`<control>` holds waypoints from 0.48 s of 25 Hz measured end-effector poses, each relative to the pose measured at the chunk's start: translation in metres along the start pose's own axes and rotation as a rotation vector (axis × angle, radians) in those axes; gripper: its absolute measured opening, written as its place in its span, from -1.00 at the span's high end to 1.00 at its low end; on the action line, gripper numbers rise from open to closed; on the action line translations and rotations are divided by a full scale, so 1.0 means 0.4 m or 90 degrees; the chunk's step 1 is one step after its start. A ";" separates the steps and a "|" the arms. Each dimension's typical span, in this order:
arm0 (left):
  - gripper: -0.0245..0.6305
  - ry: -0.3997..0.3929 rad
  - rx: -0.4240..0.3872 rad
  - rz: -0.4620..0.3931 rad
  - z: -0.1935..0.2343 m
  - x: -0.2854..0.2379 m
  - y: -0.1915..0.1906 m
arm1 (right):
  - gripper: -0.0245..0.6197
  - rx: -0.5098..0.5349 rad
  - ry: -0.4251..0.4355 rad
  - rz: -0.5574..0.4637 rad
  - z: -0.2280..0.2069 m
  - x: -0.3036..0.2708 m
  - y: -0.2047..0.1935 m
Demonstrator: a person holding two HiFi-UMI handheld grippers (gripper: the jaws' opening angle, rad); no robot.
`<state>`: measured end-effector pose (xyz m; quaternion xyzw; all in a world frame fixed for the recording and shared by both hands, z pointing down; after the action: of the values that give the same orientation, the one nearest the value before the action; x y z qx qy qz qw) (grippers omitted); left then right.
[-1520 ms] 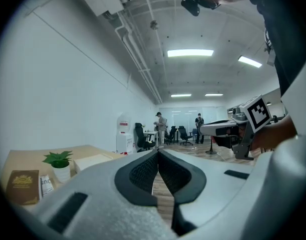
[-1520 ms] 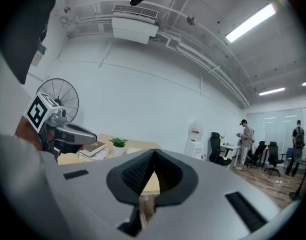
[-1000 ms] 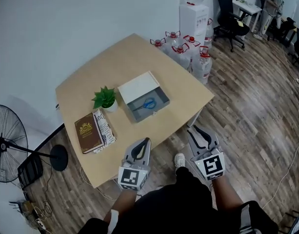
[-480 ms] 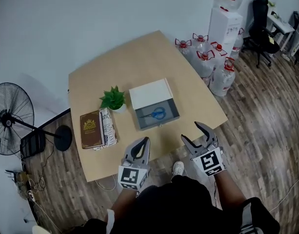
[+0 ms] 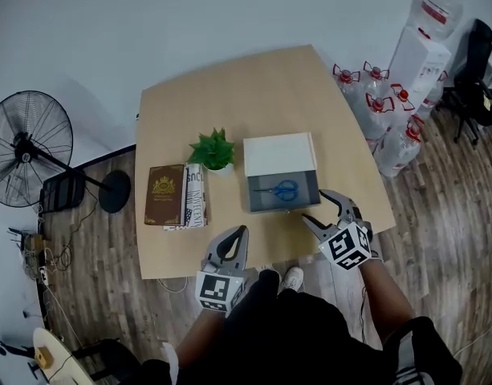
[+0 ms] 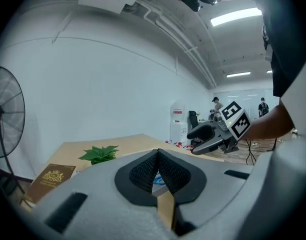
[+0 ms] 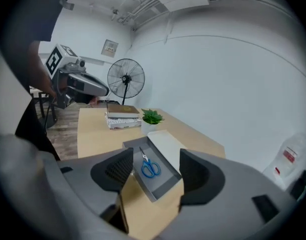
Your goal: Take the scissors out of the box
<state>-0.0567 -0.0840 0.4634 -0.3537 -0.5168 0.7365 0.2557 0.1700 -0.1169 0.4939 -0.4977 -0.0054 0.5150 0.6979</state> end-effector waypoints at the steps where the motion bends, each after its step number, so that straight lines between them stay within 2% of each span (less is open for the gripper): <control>1: 0.93 0.007 0.003 0.001 0.015 -0.005 -0.004 | 0.09 0.013 0.021 0.010 -0.002 -0.029 -0.005; 7: 0.93 0.038 0.026 -0.007 0.100 -0.039 -0.002 | 0.10 0.100 0.140 0.080 -0.003 -0.188 -0.033; 12: 0.93 0.057 0.042 -0.008 0.171 -0.059 0.007 | 0.20 0.152 0.221 0.133 0.003 -0.302 -0.051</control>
<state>-0.0959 -0.1420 0.4815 -0.3743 -0.4828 0.7348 0.2945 0.1271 -0.2032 0.5696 -0.4905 0.2274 0.4883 0.6850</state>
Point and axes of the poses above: the fingertips, and each gripper's own axes: x backward along the fingers, z to its left, y out of its top, the point moved 6 cm from there along x, backward along the fingers, and after that the axes turned 14 degrees about x, right-handed, at the moved point
